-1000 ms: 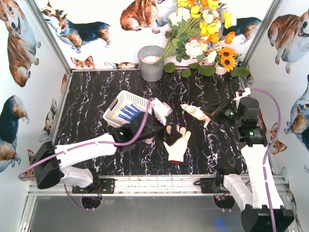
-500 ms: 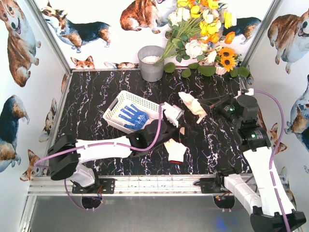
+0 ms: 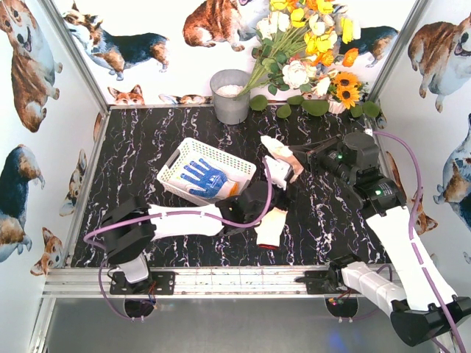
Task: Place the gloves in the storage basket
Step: Pick up the glove at the corner of the board, then adjust the glove.
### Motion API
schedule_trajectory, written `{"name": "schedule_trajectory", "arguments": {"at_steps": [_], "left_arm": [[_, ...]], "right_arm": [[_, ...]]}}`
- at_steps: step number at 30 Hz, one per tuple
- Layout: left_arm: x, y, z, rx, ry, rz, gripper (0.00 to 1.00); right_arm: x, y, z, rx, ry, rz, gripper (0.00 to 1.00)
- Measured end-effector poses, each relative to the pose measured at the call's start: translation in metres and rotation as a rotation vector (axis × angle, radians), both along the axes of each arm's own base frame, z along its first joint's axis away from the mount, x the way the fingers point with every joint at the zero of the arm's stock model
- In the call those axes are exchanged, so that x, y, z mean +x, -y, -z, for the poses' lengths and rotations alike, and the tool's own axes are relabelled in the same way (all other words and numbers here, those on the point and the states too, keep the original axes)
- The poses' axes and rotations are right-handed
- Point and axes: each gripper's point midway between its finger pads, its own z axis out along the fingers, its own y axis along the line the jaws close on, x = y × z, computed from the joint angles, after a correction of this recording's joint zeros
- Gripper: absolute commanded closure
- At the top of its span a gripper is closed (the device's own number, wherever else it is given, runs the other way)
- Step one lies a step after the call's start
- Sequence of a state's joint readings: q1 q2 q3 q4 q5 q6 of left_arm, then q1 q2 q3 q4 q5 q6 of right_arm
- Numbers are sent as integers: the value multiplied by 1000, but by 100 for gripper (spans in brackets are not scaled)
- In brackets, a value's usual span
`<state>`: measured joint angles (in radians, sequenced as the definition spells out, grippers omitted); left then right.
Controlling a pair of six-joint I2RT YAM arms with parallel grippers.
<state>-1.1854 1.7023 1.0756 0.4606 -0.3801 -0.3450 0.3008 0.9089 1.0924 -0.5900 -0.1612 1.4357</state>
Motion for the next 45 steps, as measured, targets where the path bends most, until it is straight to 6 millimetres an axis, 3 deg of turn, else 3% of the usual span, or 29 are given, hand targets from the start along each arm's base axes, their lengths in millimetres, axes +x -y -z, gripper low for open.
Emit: {"name": "schedule_trajectory", "arguments": {"at_steps": [7,17,22,28,35,41,45], "left_arm": [[14,7,9,25,17,-51,65],[21,25,-2,-4,45,-51,61],[24,30,0,-18,43,-53,100],[16,38,4,-30,15,4,100],[-15,55,17,-37,-90,207,100],[-30,70,49,2,-246,335,100],[-32,70,78,7,-384,360,100]], "right_arm": [[1,0,1,3,-6,16,100],[3,4,3,6,-21,50,100],[5,7,4,4,-22,69,100],[9,19,11,-48,-24,130,100],[10,70,47,-290,-90,329,100],[7,113,83,-524,-160,470,100],[12,129,123,-679,-241,490,100]]}}
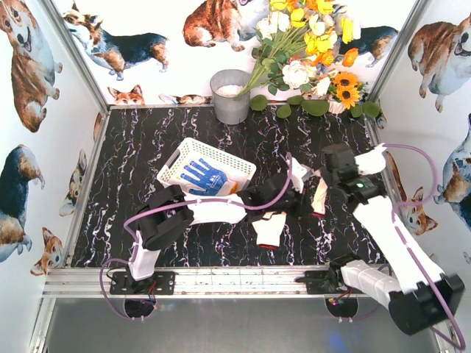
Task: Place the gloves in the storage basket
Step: Adjust the glove.
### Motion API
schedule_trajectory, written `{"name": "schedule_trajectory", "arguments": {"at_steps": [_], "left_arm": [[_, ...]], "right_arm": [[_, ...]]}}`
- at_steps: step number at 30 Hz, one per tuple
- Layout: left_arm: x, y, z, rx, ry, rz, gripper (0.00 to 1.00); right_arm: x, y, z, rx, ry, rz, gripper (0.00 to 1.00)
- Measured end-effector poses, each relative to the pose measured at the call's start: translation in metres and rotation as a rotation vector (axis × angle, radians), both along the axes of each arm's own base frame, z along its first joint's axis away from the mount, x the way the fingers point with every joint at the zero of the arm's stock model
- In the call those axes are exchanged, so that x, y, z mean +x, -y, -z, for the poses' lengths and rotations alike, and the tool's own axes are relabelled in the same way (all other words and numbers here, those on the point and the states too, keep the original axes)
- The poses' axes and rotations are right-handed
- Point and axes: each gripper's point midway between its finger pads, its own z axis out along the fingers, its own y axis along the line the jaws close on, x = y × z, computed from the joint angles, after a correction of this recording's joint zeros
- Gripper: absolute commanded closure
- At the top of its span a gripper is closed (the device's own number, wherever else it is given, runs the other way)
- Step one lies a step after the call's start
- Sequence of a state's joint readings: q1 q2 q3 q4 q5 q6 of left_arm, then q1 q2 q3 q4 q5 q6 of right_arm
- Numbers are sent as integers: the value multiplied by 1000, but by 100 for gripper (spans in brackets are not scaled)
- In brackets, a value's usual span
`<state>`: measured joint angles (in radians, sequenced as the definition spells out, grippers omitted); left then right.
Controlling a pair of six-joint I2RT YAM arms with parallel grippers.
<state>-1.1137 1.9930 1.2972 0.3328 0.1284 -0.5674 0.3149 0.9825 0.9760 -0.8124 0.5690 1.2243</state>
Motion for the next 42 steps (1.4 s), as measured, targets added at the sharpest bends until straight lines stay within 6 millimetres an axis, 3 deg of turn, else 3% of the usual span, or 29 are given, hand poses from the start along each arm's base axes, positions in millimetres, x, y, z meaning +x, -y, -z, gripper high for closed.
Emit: {"name": "schedule_trajectory", "arguments": {"at_steps": [3,4,9,10,13,18,21,23,25,32,40,42], "left_arm": [[5,-15,21,21,-102,-22,100],[7,-21,28,30,-133,-34,100],[20,-46,50,62,-250,-90,100],[22,-50,53,65,-268,-100,100],[27,-60,61,76,-313,-123,96],[32,-67,64,81,-353,-143,72],[33,-70,66,82,-371,-154,63],[33,-71,67,84,-380,-160,60],[32,-73,70,88,-387,-165,59],[34,-81,79,102,-405,-203,65],[39,-82,78,87,-418,-223,69],[39,-81,77,85,-419,-222,70]], "right_arm": [[4,-2,37,-60,-106,-34,100],[7,-5,47,-69,-137,-56,95],[26,-35,83,-78,-244,-247,38],[29,-40,88,-81,-256,-289,32],[31,-51,91,-115,-270,-419,27],[30,-53,75,-151,-223,-528,29],[27,-50,59,-129,-164,-546,33],[17,-47,60,-110,-149,-553,35],[5,-46,73,-83,-170,-570,35],[-33,-53,136,7,-348,-635,51],[-58,-53,180,102,-458,-649,62],[-60,-55,184,123,-467,-659,64]]}}
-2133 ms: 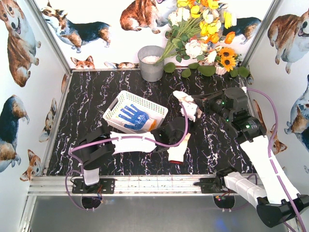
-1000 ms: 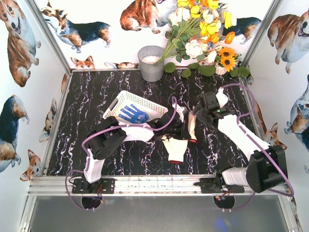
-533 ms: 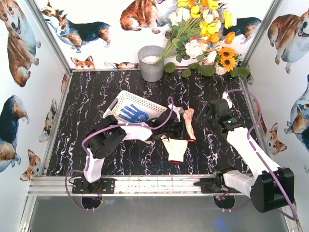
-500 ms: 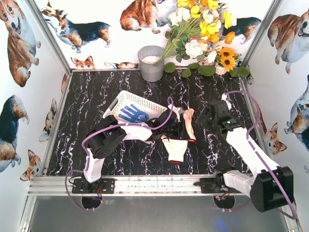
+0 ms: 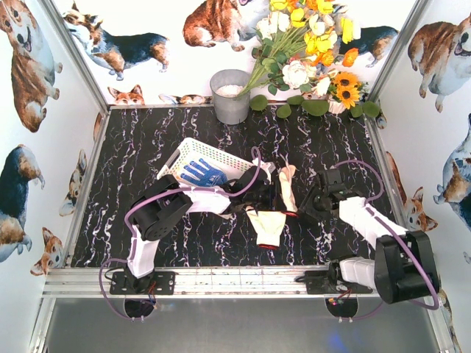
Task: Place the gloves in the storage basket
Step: Adjust the glove.
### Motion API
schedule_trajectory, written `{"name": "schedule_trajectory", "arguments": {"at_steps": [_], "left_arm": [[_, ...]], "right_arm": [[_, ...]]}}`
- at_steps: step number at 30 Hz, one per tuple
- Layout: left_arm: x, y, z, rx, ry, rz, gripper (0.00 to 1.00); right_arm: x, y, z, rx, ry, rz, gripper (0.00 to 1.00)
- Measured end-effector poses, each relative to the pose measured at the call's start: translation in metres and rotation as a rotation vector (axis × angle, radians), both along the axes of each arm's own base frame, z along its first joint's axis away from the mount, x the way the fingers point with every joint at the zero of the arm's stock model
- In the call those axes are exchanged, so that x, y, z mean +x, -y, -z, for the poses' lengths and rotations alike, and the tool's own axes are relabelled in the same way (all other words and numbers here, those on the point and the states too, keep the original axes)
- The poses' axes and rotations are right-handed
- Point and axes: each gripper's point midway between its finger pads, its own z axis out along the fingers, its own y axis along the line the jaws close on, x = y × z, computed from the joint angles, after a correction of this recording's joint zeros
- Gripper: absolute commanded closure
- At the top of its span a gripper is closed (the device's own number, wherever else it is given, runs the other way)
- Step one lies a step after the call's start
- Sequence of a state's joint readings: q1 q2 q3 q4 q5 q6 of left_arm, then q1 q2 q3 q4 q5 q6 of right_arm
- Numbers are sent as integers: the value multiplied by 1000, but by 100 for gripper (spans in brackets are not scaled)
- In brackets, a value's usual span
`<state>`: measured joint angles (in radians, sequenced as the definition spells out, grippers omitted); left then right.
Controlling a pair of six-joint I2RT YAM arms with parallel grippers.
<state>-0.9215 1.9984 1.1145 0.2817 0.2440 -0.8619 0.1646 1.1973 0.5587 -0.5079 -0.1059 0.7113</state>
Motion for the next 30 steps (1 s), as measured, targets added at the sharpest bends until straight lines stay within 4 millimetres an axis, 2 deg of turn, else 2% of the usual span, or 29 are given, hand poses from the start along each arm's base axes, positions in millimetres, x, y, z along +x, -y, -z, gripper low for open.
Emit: {"name": "schedule_trajectory", "arguments": {"at_steps": [6,13,14,16,18,26,30], "left_arm": [[-1,1,-1,-6,-3,4,70],[-3,1,6,-1,-23,4,89],[-3,1,7,2,-26,4,92],[-3,0,8,4,-28,4,96],[-3,0,8,5,-27,4,98],[-1,0,7,26,-24,4,98],[1,-6,2,52,-9,-2,98]], "right_arm": [[3,-15,6,80,-22,-42,66],[5,-23,7,124,-18,-63,71],[5,-24,7,131,-19,-65,73],[7,-26,8,141,-17,-70,88],[8,-27,10,144,-21,-73,99],[6,-26,9,143,-22,-73,100],[4,-25,-11,136,14,-78,100]]}}
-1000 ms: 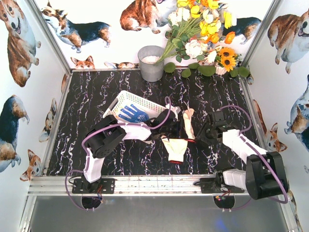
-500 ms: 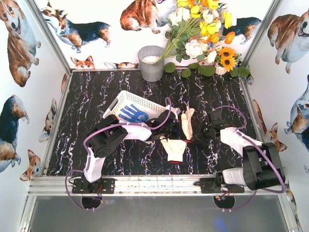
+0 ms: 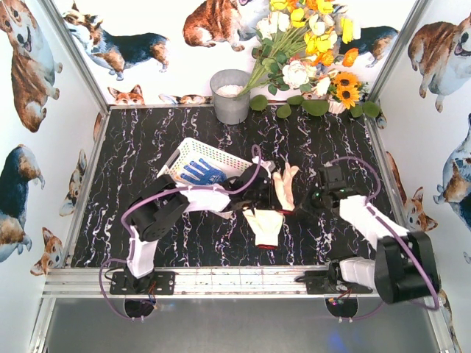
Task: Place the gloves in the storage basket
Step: Adjust the glove.
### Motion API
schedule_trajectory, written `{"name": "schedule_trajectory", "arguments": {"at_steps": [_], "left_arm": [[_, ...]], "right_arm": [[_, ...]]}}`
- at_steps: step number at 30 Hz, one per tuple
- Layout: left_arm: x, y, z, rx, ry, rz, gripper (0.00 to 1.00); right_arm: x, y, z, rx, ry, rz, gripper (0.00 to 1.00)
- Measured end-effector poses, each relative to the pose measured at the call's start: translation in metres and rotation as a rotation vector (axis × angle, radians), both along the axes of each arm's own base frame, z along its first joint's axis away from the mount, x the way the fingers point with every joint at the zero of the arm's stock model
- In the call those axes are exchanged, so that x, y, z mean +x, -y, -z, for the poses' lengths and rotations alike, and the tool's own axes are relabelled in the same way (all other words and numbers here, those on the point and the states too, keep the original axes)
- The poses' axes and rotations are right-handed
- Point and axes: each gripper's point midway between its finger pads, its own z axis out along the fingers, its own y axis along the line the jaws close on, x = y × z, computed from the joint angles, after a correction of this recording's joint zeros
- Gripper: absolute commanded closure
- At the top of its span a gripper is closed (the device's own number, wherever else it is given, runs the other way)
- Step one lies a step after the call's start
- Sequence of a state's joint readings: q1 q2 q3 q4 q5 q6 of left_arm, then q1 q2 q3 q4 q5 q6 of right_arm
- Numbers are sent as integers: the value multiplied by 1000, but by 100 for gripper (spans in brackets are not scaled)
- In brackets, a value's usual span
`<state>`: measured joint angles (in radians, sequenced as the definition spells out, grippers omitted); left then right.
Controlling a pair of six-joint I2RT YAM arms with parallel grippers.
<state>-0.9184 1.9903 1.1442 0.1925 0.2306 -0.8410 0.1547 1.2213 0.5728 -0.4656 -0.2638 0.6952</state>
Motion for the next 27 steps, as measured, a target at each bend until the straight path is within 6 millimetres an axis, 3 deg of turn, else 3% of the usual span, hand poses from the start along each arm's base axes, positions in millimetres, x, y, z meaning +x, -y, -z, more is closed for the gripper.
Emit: {"name": "schedule_trajectory", "arguments": {"at_steps": [7,9,12,16,19,27], "left_arm": [[37,-18,-46,-55,84,-83,99],[48,-27,-52,-68,99,-109,99],[55,-39,-47,-57,100,-132,99],[56,-57,-28,-4,80,-155,99],[59,-68,-26,24,96,-174,99],[72,-111,-27,109,137,-252,98]], "right_arm": [[33,-12,-67,56,167,-37,100],[40,-17,-77,74,186,-50,100],[47,-28,-78,90,174,-85,100],[48,-47,-61,95,110,-145,100],[49,-59,-51,95,74,-180,100],[73,-87,-66,121,129,-242,100]]}}
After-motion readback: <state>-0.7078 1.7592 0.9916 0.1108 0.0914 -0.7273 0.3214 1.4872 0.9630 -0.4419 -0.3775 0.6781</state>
